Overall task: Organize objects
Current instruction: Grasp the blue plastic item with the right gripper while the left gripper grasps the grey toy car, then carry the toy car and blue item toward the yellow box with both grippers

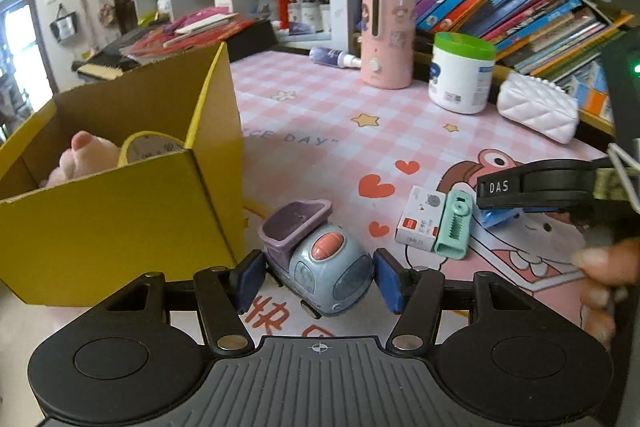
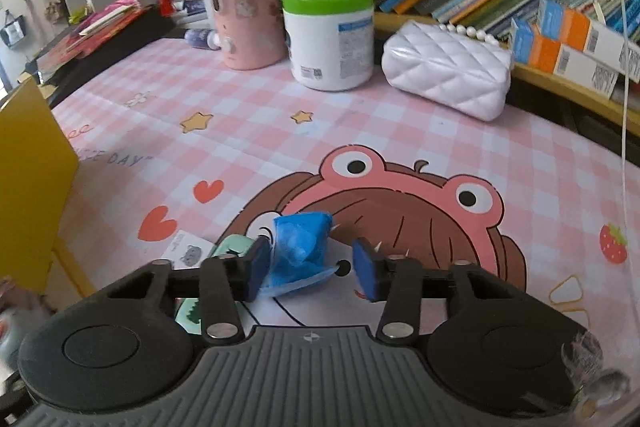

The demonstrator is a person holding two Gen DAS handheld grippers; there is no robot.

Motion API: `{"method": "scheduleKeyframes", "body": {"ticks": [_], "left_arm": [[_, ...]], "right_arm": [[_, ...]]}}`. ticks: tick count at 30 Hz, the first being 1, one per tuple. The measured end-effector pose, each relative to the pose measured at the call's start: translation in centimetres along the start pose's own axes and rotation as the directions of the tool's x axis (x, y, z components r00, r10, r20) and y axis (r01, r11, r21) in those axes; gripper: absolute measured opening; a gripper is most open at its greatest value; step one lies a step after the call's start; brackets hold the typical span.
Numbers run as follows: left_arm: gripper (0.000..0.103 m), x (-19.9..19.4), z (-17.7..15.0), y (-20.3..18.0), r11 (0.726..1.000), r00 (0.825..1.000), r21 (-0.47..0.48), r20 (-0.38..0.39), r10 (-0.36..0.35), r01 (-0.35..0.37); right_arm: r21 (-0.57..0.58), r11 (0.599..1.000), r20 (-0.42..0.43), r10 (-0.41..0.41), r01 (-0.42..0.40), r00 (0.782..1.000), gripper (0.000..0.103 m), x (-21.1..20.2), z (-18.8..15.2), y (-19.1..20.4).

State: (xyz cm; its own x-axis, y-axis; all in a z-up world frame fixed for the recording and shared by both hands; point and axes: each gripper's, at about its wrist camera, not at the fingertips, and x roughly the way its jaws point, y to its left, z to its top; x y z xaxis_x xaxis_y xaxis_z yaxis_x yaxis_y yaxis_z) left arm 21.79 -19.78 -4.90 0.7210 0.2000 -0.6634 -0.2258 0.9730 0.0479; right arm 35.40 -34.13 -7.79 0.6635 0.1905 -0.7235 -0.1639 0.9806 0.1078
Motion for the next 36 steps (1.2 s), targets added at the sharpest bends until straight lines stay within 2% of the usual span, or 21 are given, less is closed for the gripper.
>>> {"method": "scheduleKeyframes", "body": {"ticks": [3, 6, 12, 17, 26, 36], "left_arm": [[0.058, -0.7, -0.1, 0.7, 1.0, 1.0, -0.002, 0.003, -0.023, 0.023], [0.058, -1.5, -0.5, 1.2, 0.999, 0.999, -0.002, -0.002, -0.045, 0.045], [0.058, -3.7, -1.2, 2.7, 0.996, 0.996, -0.002, 0.011, -0.09, 0.09], [0.058, -5.7, -1.4, 4.5, 0.993, 0.992, -0.002, 0.05, -0.118, 0.119], [0.058, -9.2, -2.6, 10.3, 0.992, 0.987, -0.032, 0.108, -0.114, 0.119], [0.058, -12.0, -5.3, 17.9, 0.993, 0.993, -0.089, 0.098, -0.066, 0.075]], "right_arm": [[0.02, 1.0, -0.007, 0.011, -0.011, 1.0, 0.03, 0.0, -0.2, -0.5], [0.053, 0.998, -0.011, -0.017, 0.018, 1.0, 0.028, -0.9, -0.3, -1.0], [0.101, 0.991, 0.036, -0.094, 0.09, 0.995, 0.028, -6.3, -1.8, -0.9], [0.132, 0.986, 0.062, -0.114, 0.105, 0.992, 0.028, -11.0, -4.1, 0.7], [0.074, 0.995, 0.065, -0.069, 0.065, 0.995, 0.028, -16.2, -8.4, 7.6], [-0.07, 0.997, 0.05, -0.016, 0.019, 0.999, 0.028, -19.3, -12.6, 17.1]]}}
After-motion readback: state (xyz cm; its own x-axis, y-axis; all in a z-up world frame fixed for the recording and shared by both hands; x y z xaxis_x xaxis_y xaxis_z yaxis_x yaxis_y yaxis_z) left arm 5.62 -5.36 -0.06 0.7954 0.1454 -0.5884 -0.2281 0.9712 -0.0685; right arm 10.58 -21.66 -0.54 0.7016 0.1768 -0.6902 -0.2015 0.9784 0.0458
